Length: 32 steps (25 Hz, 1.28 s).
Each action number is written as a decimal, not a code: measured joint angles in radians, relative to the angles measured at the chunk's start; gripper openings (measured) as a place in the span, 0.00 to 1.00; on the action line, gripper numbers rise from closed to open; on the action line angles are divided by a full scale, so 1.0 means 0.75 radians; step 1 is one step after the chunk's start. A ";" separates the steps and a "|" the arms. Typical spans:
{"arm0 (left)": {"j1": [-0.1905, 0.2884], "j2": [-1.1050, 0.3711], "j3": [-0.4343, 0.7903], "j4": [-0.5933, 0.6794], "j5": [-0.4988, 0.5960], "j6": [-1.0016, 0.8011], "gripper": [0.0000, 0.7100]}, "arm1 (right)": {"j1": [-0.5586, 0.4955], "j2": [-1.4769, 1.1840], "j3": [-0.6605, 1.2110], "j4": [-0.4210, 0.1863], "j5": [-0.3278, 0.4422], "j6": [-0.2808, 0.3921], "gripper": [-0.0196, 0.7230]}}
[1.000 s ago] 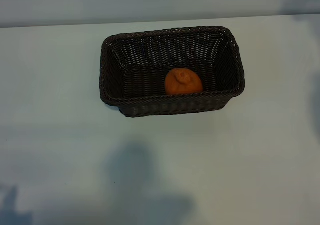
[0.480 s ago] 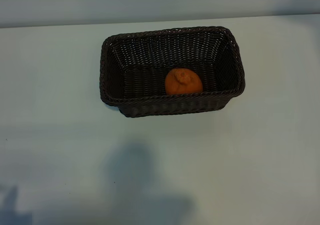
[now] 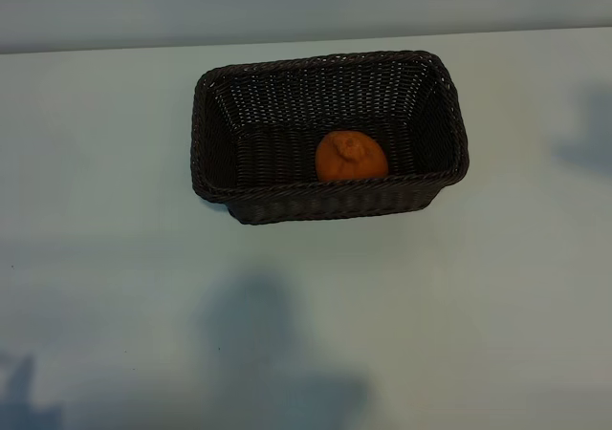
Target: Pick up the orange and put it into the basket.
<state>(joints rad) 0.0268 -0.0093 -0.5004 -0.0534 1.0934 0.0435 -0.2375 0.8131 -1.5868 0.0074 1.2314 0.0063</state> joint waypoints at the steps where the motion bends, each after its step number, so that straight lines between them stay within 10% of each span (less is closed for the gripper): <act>1: 0.000 0.000 0.000 0.000 0.000 0.000 0.83 | 0.000 -0.059 0.045 0.002 0.000 0.000 0.79; 32: 0.000 0.000 0.000 0.000 0.000 0.003 0.83 | 0.093 -1.096 1.195 -0.033 -0.070 0.071 0.78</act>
<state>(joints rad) 0.0268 -0.0093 -0.5004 -0.0534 1.0934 0.0459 -0.1680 -0.0090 -0.6907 -0.0176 1.1788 0.0593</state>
